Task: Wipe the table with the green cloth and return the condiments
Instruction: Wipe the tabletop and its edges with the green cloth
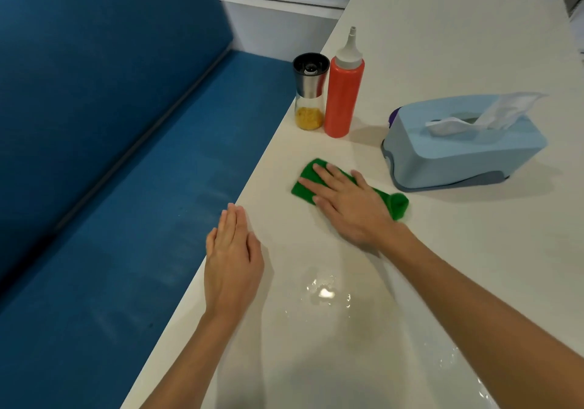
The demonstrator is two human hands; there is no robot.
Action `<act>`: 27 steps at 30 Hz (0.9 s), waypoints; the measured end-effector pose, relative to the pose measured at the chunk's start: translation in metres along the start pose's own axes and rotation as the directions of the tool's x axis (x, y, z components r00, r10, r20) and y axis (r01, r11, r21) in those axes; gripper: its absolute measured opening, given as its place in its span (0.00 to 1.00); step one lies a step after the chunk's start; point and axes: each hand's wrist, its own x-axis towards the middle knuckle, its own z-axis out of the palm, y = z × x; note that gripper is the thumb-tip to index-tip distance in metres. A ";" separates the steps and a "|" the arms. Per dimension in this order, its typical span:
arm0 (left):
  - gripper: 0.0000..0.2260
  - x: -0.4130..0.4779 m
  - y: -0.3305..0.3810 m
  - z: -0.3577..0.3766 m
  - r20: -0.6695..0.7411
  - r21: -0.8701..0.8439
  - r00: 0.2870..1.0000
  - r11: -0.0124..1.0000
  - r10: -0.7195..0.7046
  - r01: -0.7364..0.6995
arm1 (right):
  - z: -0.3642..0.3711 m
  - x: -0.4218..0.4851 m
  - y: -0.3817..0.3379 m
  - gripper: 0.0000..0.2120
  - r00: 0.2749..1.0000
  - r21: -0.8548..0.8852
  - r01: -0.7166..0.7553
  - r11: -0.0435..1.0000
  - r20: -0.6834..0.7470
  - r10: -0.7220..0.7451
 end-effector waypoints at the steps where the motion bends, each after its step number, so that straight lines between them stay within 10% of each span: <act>1: 0.25 0.000 0.000 0.000 0.000 0.009 1.000 1.000 0.002 -0.002 | 0.002 0.016 -0.006 0.22 0.999 -0.004 -0.040 0.999 -0.012 0.040; 13: 0.21 0.000 0.000 -0.001 0.008 -0.034 1.000 0.999 0.000 0.000 | 0.020 -0.034 -0.051 0.22 0.988 0.015 0.152 0.988 -0.024 -0.151; 23: 0.24 0.001 0.003 0.000 0.012 0.025 1.000 1.000 0.004 -0.004 | 0.013 0.024 -0.023 0.23 0.967 0.008 -0.240 0.971 -0.087 0.240; 27: 0.21 0.002 -0.001 0.000 0.007 0.002 1.000 1.000 0.008 -0.008 | 0.021 0.025 -0.072 0.22 0.990 0.012 -0.126 0.992 -0.067 0.127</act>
